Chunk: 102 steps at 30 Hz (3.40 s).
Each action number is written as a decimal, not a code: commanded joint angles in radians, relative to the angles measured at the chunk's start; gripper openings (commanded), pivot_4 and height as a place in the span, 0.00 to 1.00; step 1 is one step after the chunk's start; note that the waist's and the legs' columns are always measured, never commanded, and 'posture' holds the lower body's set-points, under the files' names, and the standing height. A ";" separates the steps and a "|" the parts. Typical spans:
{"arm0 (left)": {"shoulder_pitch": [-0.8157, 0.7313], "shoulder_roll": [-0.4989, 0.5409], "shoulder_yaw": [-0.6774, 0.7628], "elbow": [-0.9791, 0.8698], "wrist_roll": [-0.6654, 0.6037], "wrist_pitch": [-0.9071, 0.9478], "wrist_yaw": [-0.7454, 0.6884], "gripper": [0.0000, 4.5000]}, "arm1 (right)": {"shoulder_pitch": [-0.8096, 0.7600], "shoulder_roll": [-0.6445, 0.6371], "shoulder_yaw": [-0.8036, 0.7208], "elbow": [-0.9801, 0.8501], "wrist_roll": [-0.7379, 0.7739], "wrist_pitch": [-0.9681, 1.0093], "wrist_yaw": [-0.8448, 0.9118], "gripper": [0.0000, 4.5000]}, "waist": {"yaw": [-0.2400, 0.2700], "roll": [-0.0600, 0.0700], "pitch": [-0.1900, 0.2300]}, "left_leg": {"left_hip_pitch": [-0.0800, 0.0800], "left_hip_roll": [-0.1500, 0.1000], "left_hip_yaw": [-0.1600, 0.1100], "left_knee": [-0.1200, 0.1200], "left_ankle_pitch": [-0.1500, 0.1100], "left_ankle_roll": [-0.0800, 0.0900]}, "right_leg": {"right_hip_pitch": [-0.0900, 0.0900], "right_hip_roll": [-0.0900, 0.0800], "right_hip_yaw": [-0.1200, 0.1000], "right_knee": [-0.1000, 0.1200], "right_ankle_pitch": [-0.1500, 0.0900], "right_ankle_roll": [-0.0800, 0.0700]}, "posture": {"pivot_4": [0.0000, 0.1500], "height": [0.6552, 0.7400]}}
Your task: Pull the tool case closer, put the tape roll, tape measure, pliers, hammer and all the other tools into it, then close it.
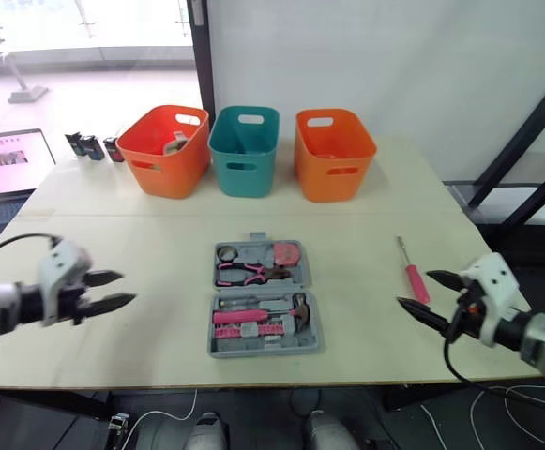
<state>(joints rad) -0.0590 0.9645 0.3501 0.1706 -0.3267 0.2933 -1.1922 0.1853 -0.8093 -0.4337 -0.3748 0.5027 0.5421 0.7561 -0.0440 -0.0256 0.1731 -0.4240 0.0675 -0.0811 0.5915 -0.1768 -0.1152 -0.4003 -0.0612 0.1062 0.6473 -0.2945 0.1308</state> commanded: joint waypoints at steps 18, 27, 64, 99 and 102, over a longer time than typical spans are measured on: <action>0.240 -0.042 0.256 0.325 0.005 -0.349 0.164 1.00 | 0.172 -0.057 -0.222 0.235 -0.083 -0.179 0.154 1.00 | 0.000 -0.005 0.002 | -0.001 0.000 0.005 -0.002 -0.002 -0.003 | -0.007 -0.003 0.001 -0.004 0.001 -0.002 | 1.00 1.00; 0.168 -0.107 0.207 0.226 -0.001 -0.383 0.205 1.00 | 0.161 0.001 -0.216 0.062 -0.034 -0.054 0.063 1.00 | 0.001 -0.004 0.002 | -0.001 0.000 0.006 -0.002 -0.001 -0.001 | -0.005 -0.003 0.001 -0.005 0.001 -0.002 | 1.00 1.00; 0.058 -0.216 -0.177 -0.692 -0.264 0.146 0.288 1.00 | -0.803 0.285 0.209 0.750 -0.324 0.332 -0.585 0.24 | -0.015 0.000 0.005 | -0.002 0.000 0.005 0.000 0.000 0.001 | -0.003 0.000 0.002 0.001 0.001 0.001 | 1.00 1.00; 0.014 -0.204 -0.165 -0.623 -0.240 0.127 0.267 1.00 | -0.426 0.744 0.263 -0.098 -0.287 0.714 -0.737 0.84 | -0.024 0.002 0.006 | -0.003 0.000 0.003 -0.002 0.000 0.001 | -0.006 0.000 0.002 0.000 0.001 -0.001 | 1.00 1.00; 0.023 -0.202 -0.155 -0.623 -0.241 0.125 0.269 1.00 | -0.552 0.658 0.170 -0.226 -0.195 0.788 -0.644 0.99 | -0.024 0.004 0.009 | -0.004 0.000 0.003 -0.001 0.000 0.001 | -0.006 -0.001 0.002 0.000 0.001 -0.001 | 1.00 1.00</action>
<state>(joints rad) -0.0374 0.7593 0.1732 -0.4331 -0.5626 0.4266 -0.9256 -0.2976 -0.1149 -0.2235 -0.4858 0.2503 1.3099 0.0603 -0.0681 -0.0213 0.1823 -0.4283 0.0673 -0.0781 0.5902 -0.1769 -0.1146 -0.4069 -0.0618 0.1082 0.6471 -0.2931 0.1295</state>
